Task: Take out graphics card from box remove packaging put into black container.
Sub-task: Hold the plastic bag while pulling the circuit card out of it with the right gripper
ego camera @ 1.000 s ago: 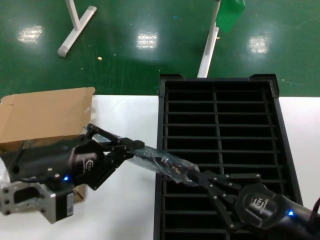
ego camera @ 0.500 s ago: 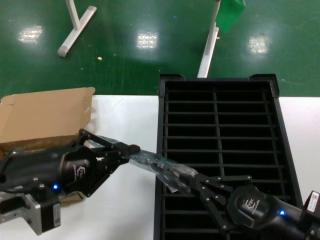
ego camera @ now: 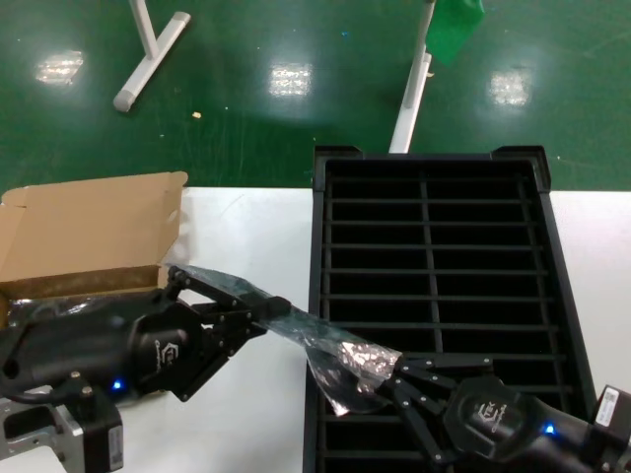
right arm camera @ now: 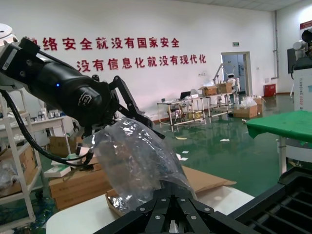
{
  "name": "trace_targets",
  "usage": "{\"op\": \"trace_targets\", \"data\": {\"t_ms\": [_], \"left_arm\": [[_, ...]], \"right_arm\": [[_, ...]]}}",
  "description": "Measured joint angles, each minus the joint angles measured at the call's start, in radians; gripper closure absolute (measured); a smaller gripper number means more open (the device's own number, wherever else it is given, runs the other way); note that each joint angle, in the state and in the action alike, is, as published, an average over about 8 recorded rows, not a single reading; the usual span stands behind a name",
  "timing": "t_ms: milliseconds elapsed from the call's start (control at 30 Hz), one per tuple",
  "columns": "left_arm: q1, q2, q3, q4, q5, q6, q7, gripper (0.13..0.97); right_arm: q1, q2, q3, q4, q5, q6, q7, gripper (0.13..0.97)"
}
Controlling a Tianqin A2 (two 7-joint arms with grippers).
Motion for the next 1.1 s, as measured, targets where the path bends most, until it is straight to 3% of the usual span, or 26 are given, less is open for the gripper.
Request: {"op": "trace_targets", "data": {"t_ms": [800, 1100], "left_arm": [[-0.006, 0.025, -0.006, 0.004, -0.009, 0.027, 0.073, 0.955], [0.018, 0.029, -0.005, -0.024, -0.009, 0.019, 0.05, 0.955]], "right_arm": [[0.0, 0.007, -0.014, 0.017, -0.005, 0.032, 0.046, 0.947], [0.002, 0.014, -0.025, 0.014, -0.008, 0.029, 0.06, 0.926]]}}
